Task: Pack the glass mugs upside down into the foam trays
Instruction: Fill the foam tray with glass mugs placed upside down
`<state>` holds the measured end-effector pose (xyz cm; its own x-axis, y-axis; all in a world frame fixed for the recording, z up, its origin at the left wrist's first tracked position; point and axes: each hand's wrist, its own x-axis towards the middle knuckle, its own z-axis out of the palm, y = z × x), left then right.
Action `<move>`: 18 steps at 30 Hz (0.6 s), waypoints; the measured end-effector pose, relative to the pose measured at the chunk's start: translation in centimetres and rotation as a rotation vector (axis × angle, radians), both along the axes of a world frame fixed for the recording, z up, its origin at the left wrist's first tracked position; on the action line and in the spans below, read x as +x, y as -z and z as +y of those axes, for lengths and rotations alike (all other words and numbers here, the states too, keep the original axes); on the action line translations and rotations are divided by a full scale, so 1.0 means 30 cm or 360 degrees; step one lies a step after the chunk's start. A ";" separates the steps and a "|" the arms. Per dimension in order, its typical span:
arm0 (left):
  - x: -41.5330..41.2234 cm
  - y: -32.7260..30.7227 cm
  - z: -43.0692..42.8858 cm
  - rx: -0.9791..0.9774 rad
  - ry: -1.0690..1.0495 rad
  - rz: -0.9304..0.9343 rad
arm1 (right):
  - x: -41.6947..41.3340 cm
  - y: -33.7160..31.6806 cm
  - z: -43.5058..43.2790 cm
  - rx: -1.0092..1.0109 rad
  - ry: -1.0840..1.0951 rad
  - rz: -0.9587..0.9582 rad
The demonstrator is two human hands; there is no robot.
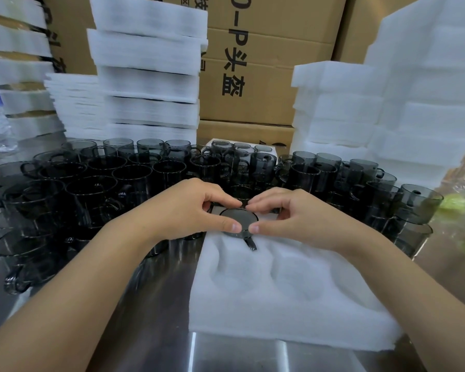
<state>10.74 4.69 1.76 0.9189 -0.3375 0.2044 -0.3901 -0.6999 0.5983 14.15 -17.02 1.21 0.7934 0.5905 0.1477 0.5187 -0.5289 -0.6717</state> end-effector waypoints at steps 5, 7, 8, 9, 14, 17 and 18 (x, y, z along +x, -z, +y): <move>0.006 0.008 0.002 0.0112 0.0011 0.0006 | 0.002 -0.002 -0.001 -0.0157 -0.0022 -0.0059; 0.005 0.007 0.003 0.0157 0.0012 -0.0010 | 0.003 -0.003 -0.001 -0.0184 -0.0019 -0.0068; 0.003 0.006 0.003 0.0181 0.0012 -0.0023 | 0.004 -0.004 -0.001 -0.0192 -0.0015 -0.0069; 0.003 0.006 0.003 0.0205 0.0014 -0.0039 | 0.006 -0.004 0.000 -0.0192 -0.0011 -0.0065; 0.005 0.005 0.003 0.0257 0.0008 -0.0077 | 0.009 -0.009 0.001 -0.0191 -0.0007 -0.0057; 0.007 0.007 0.003 0.0248 0.0001 -0.0076 | 0.010 -0.006 -0.004 -0.0189 -0.0001 -0.0082; 0.006 0.009 0.003 0.0229 -0.0010 -0.0076 | 0.007 -0.003 -0.005 -0.0187 -0.0012 -0.0095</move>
<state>10.94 4.79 1.49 0.9114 -0.3605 0.1982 -0.4111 -0.7795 0.4726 14.35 -17.16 1.29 0.7806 0.6125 0.1243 0.5604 -0.5980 -0.5731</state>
